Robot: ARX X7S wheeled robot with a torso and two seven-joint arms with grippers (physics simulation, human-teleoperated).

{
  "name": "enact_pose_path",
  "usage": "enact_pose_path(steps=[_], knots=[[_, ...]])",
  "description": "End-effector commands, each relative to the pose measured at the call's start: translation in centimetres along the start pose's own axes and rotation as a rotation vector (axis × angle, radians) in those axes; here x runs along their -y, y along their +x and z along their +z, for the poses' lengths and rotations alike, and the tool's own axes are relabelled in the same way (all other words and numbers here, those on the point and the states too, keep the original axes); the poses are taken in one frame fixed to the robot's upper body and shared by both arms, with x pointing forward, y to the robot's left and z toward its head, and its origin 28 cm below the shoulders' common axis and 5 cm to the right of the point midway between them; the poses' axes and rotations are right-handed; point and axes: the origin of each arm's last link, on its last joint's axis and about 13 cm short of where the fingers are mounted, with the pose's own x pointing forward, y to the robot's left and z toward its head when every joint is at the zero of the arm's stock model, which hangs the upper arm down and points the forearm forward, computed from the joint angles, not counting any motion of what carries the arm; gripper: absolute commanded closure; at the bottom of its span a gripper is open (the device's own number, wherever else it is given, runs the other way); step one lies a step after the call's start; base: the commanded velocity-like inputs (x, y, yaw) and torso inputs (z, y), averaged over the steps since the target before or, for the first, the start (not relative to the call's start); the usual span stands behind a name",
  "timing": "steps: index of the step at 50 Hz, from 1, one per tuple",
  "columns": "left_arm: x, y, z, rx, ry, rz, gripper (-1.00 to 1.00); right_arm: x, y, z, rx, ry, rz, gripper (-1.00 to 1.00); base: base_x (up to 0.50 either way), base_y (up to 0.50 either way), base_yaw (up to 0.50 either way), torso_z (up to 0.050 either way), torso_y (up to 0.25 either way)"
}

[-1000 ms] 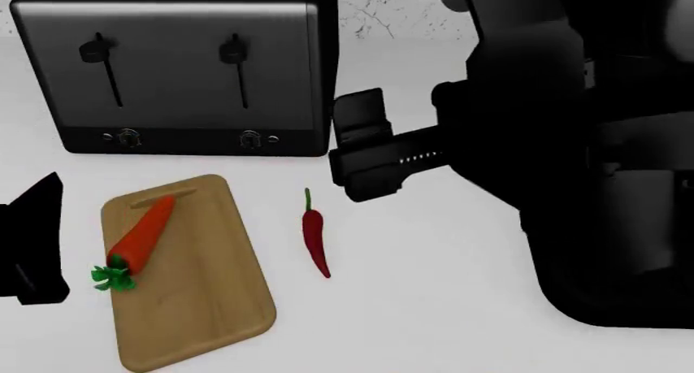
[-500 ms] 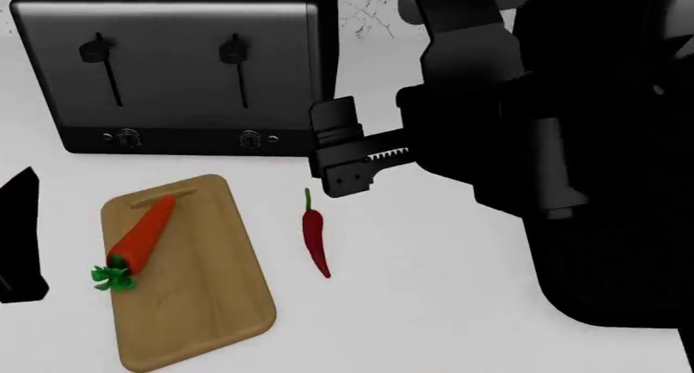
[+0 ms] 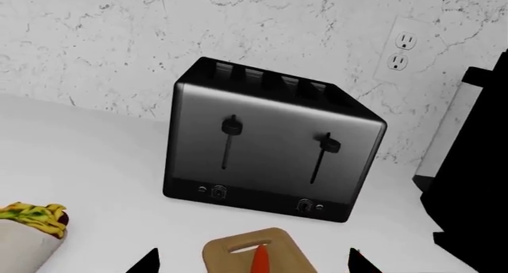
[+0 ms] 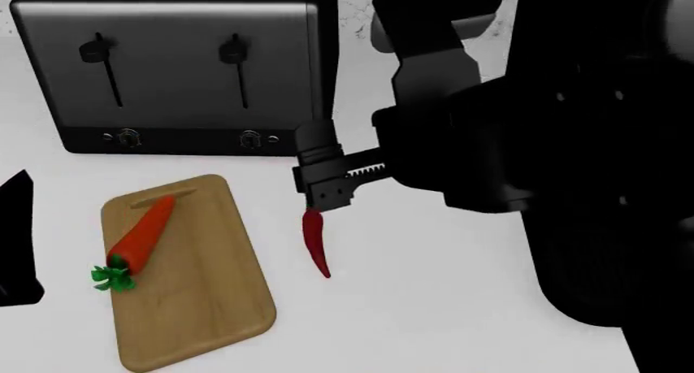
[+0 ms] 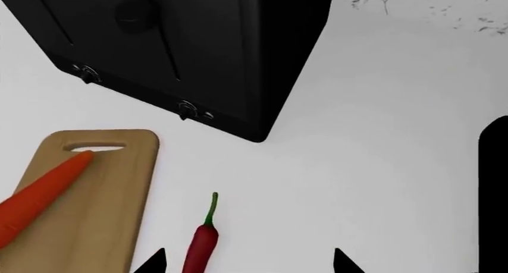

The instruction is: Clear the non-vegetable object off the cutting board and place the vegetables onto it.

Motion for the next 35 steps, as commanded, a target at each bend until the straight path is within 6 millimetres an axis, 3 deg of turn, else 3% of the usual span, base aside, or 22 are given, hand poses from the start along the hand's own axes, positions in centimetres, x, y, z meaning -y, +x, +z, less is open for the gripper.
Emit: enact_pose_path(steps=[1,35], knots=[[-0.1,0.3,0.3,0.043,-0.029,-0.006,-1.00,-0.6,1.4,0.3,-0.008,-0.015,0.057,-1.00,0.00,0.00,0.00,0.000,0.000],[-0.3,0.3,0.3,0.052,-0.034,0.005,-1.00,-1.5,6.0,-0.4,-0.066,-0.034,0.115,-1.00,0.00,0.00,0.00,0.000,0.000]])
